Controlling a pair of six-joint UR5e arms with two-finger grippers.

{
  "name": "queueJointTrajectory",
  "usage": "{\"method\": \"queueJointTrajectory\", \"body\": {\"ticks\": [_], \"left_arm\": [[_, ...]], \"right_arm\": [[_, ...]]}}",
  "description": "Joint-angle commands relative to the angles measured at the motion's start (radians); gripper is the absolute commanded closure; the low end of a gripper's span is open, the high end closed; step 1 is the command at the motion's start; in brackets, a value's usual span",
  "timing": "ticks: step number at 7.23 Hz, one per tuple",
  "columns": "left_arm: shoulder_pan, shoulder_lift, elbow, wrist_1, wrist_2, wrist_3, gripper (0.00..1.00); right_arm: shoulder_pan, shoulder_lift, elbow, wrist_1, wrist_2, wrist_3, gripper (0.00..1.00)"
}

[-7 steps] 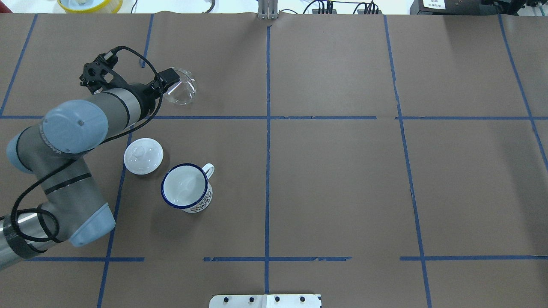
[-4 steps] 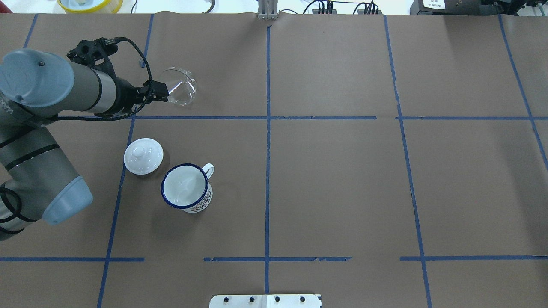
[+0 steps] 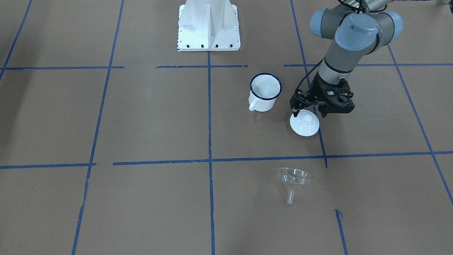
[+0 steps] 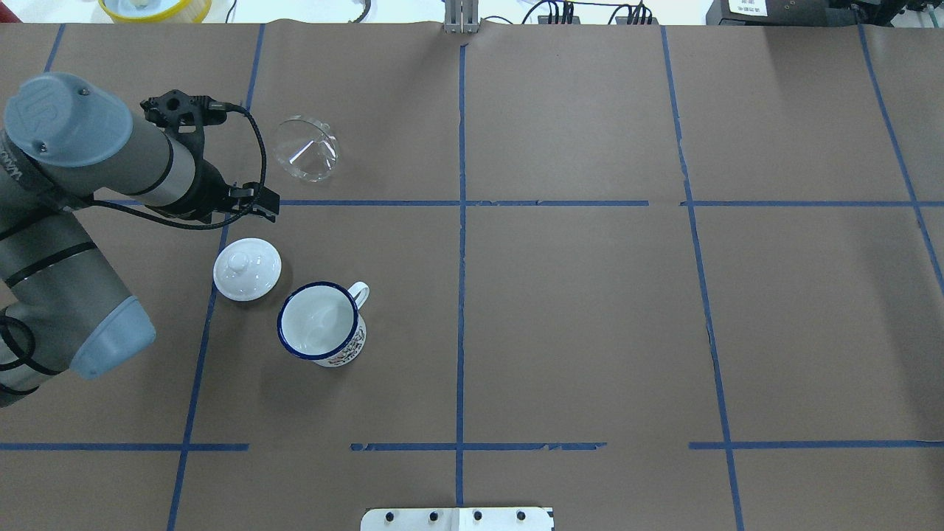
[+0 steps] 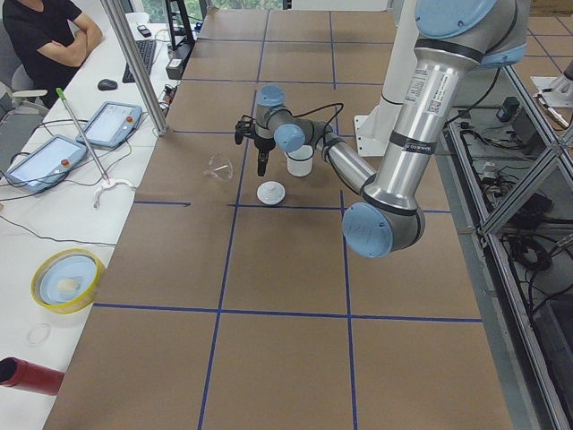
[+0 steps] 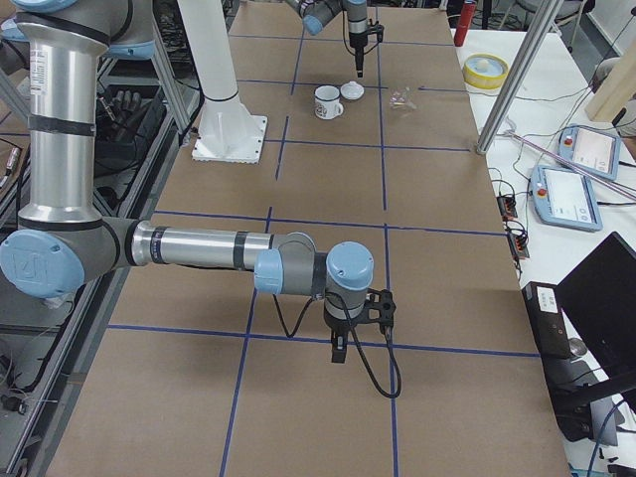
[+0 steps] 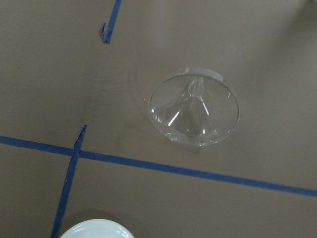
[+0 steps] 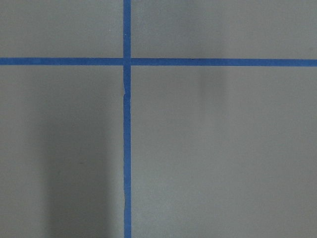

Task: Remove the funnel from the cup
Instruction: 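Move the left gripper over the white lid beside the mug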

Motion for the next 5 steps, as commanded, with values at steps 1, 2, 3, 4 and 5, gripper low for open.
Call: {"method": "queueJointTrajectory", "body": {"ticks": [1,2,3,4,5], "left_arm": [[0.007,-0.002,0.061,-0.005,-0.010,0.012,0.00],[0.008,0.001,0.064,-0.005,-0.010,0.010,0.00],[0.011,0.000,0.085,-0.006,-0.010,0.010,0.00],[0.012,0.000,0.091,-0.006,-0.010,0.012,0.01],[0.013,0.000,0.099,-0.008,-0.010,0.012,0.03]], "right_arm": [[0.000,0.000,0.000,0.000,0.000,0.000,0.00],[0.000,0.000,0.000,0.000,0.000,0.000,0.00],[0.000,0.000,0.000,0.000,0.000,0.000,0.00],[0.000,0.000,0.000,0.000,0.000,0.000,0.00],[0.000,0.000,0.000,0.000,0.000,0.000,0.00]]}}
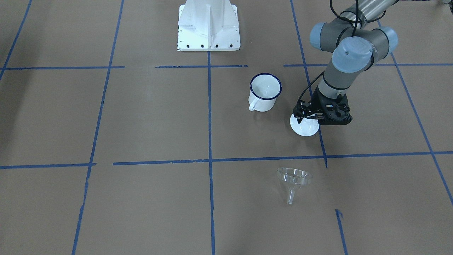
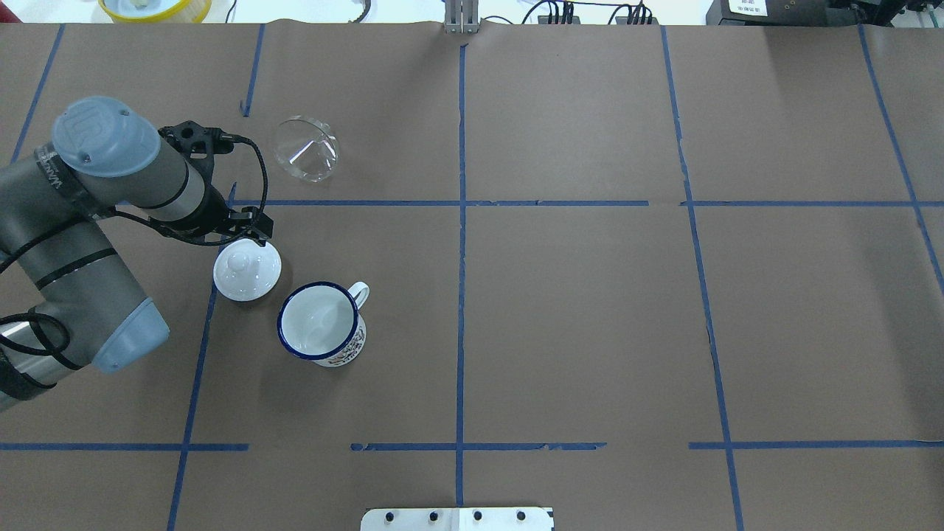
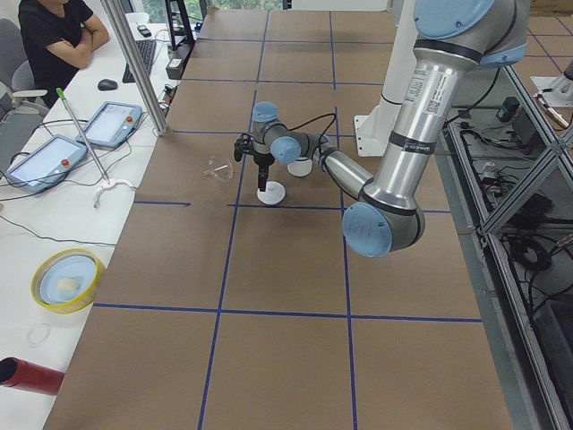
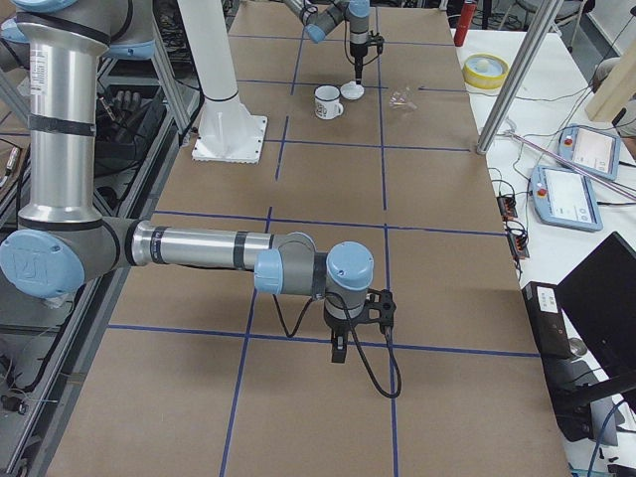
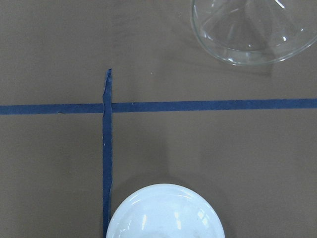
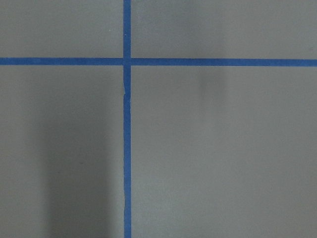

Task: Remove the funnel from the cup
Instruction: 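Move the left gripper over the white lid beside the mug, then lower the left gripper and grasp the white lid by its knob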

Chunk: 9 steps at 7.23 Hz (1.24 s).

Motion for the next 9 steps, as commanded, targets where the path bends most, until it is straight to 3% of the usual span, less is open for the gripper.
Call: {"method": "queueJointTrajectory", "body": {"ticks": [1,2,3,9], "left_arm": [[0.002,0.000,0.009,-0.001,0.000,0.000,0.10],[0.003,0.000,0.014,-0.001,0.000,0.000,0.22],[0.006,0.001,0.006,0.000,0.000,-0.003,0.28],[0.020,0.001,0.024,-0.001,-0.064,-0.006,0.32]], "right_arm": [[0.000,0.000,0.000,0.000,0.000,0.000,0.00],[0.000,0.000,0.000,0.000,0.000,0.000,0.00],[0.000,0.000,0.000,0.000,0.000,0.000,0.00],[0.000,0.000,0.000,0.000,0.000,0.000,0.00]]}}
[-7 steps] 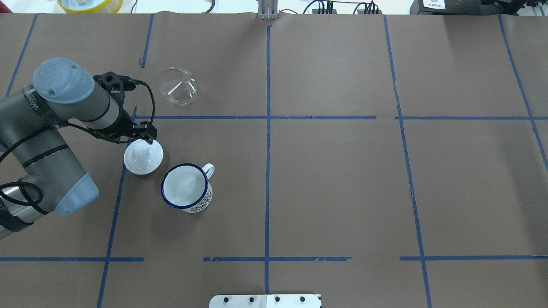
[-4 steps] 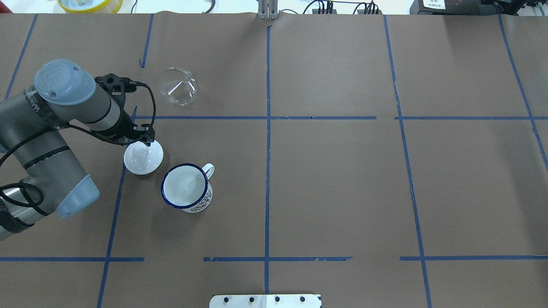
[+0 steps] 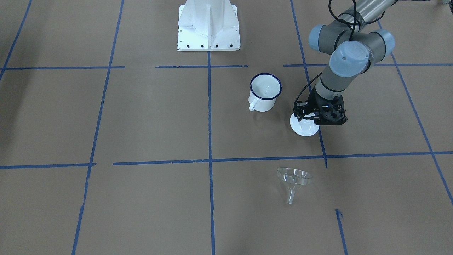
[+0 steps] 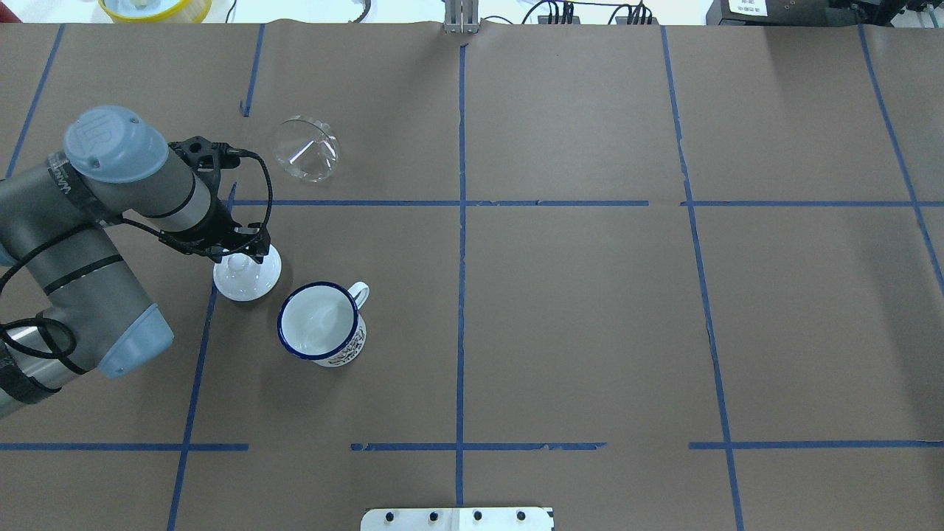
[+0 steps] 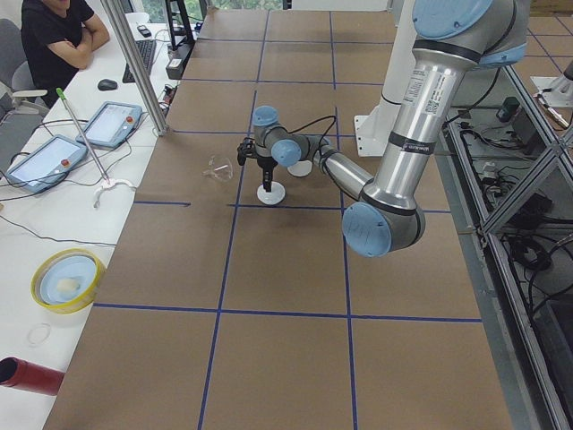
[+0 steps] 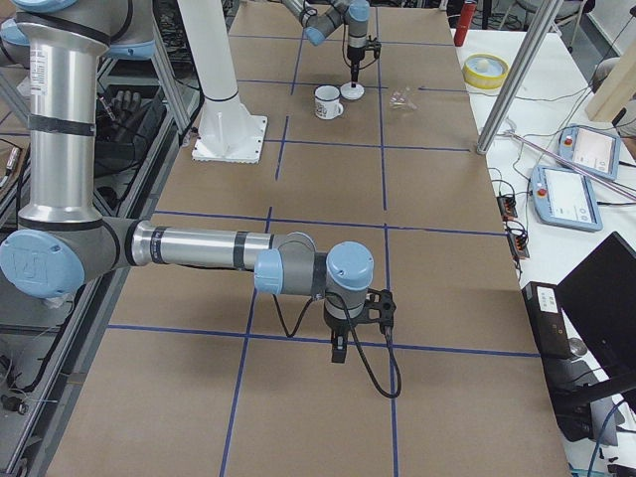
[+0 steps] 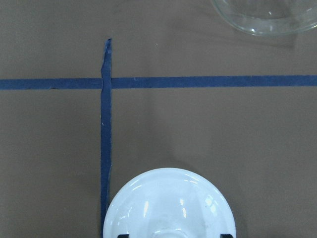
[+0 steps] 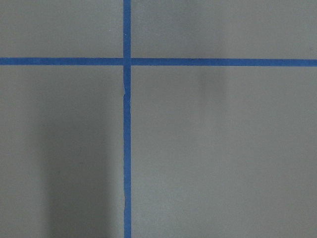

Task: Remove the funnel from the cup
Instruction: 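Lower the left gripper and grasp the white lid by its knob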

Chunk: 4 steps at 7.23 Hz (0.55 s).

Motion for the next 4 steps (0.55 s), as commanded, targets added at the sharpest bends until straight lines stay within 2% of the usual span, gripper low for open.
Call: {"method": "queueJointTrajectory", "body": {"ticks": [1,4], "left_arm": [[0.005,0.000,0.012,0.000,-0.005,0.001,0.33],[0.005,0.000,0.010,0.001,-0.005,0.003,0.45]], "right_arm": [[0.000,0.000,0.000,0.000,0.000,0.000,0.00],[0.000,0.000,0.000,0.000,0.000,0.000,0.00]]}}
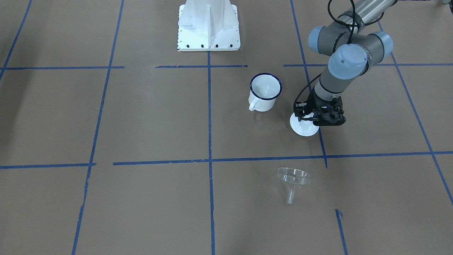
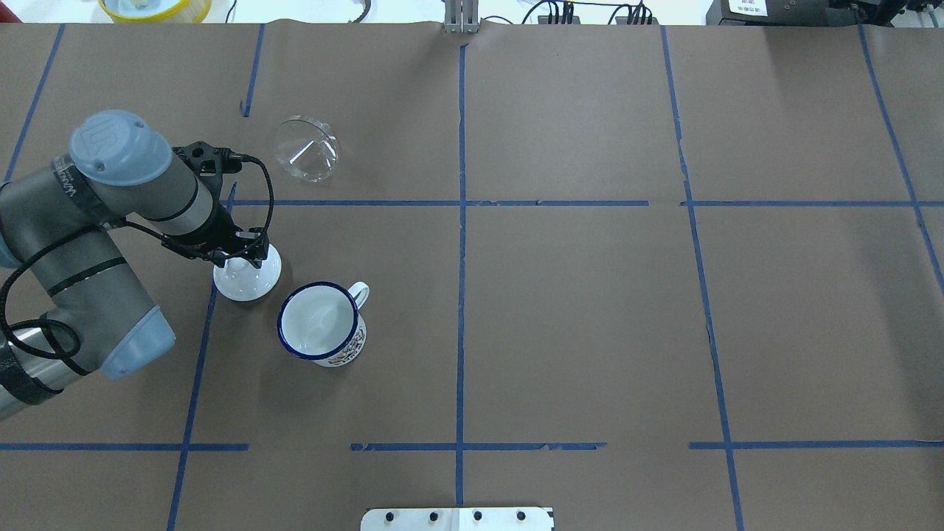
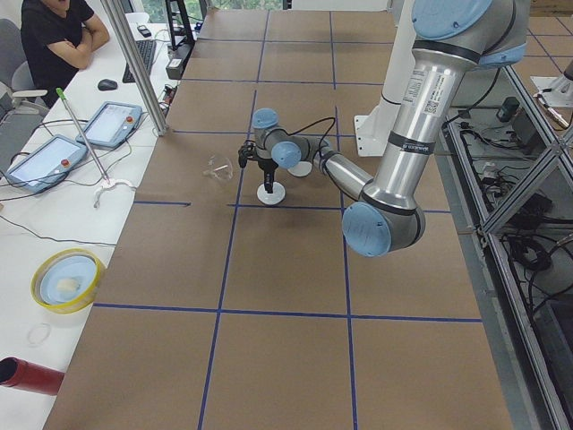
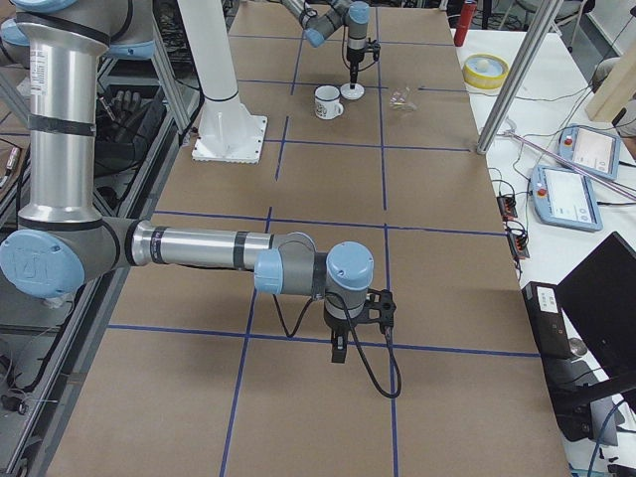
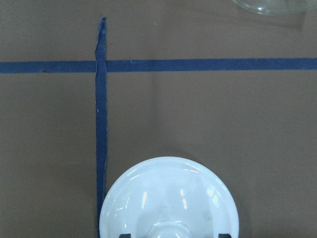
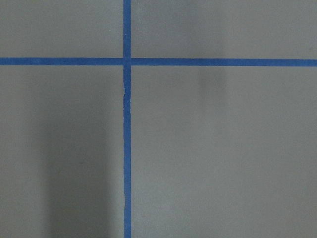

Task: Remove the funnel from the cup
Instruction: 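Lower the left gripper and grasp the white lid by its knob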

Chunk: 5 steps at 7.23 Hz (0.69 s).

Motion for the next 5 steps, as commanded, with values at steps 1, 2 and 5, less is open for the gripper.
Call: {"method": "queueJointTrajectory", "body": {"ticks": [1,2,5], "left_arm": [[0.000,-0.001,-0.001,0.001,0.000,0.002,0.48],[0.000,-0.001,-0.001,0.000,0.000,0.004,0.52],[0.000,0.001,-0.019,0.006,0.000,0.002,0.96]], "right_arm": [[0.000,0.000,0.000,0.000,0.000,0.000,0.00],[0.000,0.000,0.000,0.000,0.000,0.000,0.00],[0.000,0.000,0.000,0.000,0.000,0.000,0.00]]}}
